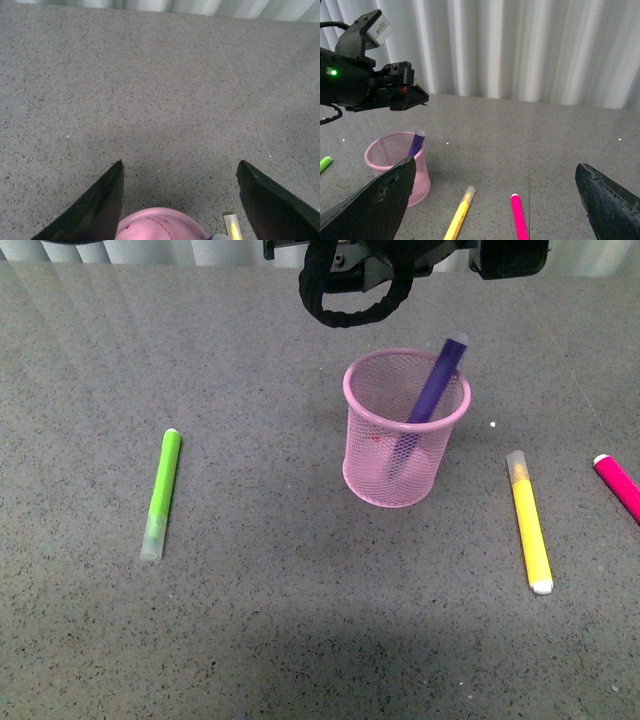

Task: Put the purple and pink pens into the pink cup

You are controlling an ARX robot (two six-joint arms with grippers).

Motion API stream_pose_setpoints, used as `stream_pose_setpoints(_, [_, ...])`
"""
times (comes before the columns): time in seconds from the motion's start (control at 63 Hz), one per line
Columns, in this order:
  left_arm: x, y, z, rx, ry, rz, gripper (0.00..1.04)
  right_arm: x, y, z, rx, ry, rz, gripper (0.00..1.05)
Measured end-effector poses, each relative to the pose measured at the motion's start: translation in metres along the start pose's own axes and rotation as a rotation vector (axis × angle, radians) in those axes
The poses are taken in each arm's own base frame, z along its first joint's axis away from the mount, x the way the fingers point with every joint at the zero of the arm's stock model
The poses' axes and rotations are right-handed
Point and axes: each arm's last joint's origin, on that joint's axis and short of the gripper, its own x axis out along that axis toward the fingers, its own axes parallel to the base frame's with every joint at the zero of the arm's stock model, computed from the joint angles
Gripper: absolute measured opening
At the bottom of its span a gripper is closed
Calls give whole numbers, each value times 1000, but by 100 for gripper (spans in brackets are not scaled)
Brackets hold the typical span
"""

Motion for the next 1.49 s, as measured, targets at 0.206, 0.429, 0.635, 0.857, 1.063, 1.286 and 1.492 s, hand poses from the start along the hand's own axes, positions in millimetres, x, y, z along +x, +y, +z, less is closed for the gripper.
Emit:
stream_pose_setpoints(0.206, [-36, 14, 13, -122, -76, 69, 97, 0, 0, 0, 0, 0, 0, 97])
stream_pose_setpoints(0.429, [-118, 79, 13, -375, -268, 349, 97, 0, 0, 0, 0, 0, 0, 97])
stream_pose_setpoints(0.635, [-166, 131, -84, -62, -408, 319, 70, 0, 0, 0, 0, -2, 3, 97])
stream_pose_setpoints(0.857, [-210, 158, -96, 142, -507, 345, 32, 0, 0, 0, 0, 0, 0, 97])
stream_pose_setpoints(1.063, [-229, 173, -102, 173, -494, 359, 3, 0, 0, 0, 0, 0, 0, 97])
stream_pose_setpoints(1.286, [-245, 181, -106, 176, -499, 363, 2, 0, 0, 0, 0, 0, 0, 97])
stream_pose_setpoints(1.492, [-257, 186, -107, 181, -507, 346, 2, 0, 0, 0, 0, 0, 0, 97])
